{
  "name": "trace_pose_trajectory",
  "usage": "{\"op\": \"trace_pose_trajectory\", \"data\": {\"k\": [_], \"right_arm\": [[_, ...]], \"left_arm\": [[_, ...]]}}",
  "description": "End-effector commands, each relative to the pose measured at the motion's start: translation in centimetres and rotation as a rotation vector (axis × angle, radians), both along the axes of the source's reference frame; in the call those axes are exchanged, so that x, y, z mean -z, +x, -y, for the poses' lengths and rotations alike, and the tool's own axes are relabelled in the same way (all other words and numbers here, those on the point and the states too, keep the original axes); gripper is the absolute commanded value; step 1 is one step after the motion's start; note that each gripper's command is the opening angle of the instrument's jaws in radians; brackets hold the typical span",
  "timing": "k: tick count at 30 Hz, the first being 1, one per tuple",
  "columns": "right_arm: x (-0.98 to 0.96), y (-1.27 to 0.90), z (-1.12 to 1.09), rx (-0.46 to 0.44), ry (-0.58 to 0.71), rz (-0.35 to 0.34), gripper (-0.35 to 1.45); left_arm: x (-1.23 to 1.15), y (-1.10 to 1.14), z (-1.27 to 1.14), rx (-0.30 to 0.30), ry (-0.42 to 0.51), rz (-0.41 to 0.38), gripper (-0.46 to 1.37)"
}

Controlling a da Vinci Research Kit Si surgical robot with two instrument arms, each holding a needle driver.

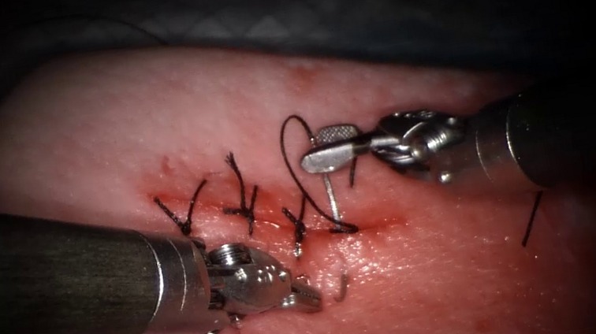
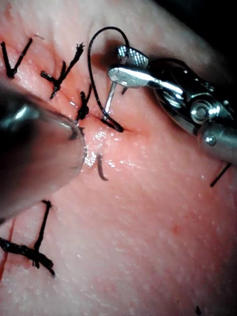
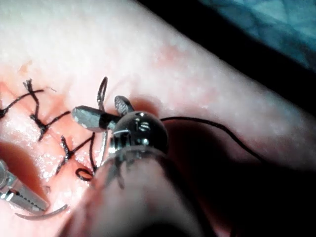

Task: Wound Closure
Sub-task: Insert needle into flesh beneath wound

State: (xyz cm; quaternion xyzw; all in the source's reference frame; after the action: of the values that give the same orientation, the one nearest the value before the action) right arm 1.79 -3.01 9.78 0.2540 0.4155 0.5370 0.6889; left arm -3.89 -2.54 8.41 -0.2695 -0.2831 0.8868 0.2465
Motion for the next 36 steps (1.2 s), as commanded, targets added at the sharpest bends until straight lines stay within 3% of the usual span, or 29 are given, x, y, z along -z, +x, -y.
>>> {"op": "trace_pose_trajectory", "data": {"k": [1,4,5,6,7,8,12,14,20,31,36], "right_arm": [[-0.02,0.02,0.01,0.012,-0.010,-0.001,0.95],[-0.03,0.04,0.02,0.021,-0.007,-0.005,0.87],[-0.03,0.04,0.03,0.027,-0.004,-0.008,0.67],[-0.03,0.02,0.04,0.036,0.000,-0.012,0.16],[-0.03,0.01,0.04,0.037,0.000,-0.013,-0.17],[-0.02,-0.01,0.05,0.038,-0.001,-0.016,-0.35],[0.06,-0.03,0.08,-0.037,0.133,0.034,-0.35],[0.13,-0.02,0.11,-0.094,0.233,0.036,-0.35],[0.32,0.02,0.29,-0.150,0.436,0.034,-0.35],[0.63,0.26,0.88,-0.048,0.592,-0.011,-0.35],[0.61,0.26,0.95,-0.047,0.595,-0.006,-0.35]], "left_arm": [[0.00,0.00,0.00,-0.002,0.005,0.004,-0.35],[0.00,0.00,0.00,-0.002,0.005,0.004,-0.35],[0.00,0.00,0.00,-0.002,0.005,0.004,-0.35],[0.00,0.00,0.00,-0.002,0.005,0.004,-0.35],[0.00,0.00,0.00,-0.002,0.005,0.004,-0.35],[0.00,0.00,0.00,-0.002,0.005,0.004,-0.35],[0.00,0.00,0.00,-0.003,0.005,0.004,-0.35],[0.00,0.00,0.00,-0.003,0.005,0.004,-0.35],[0.00,0.00,0.00,-0.003,0.005,0.004,-0.35],[-0.01,0.00,-0.01,-0.003,0.005,0.005,-0.35],[-0.01,0.00,-0.01,-0.003,0.005,0.005,-0.35]]}}
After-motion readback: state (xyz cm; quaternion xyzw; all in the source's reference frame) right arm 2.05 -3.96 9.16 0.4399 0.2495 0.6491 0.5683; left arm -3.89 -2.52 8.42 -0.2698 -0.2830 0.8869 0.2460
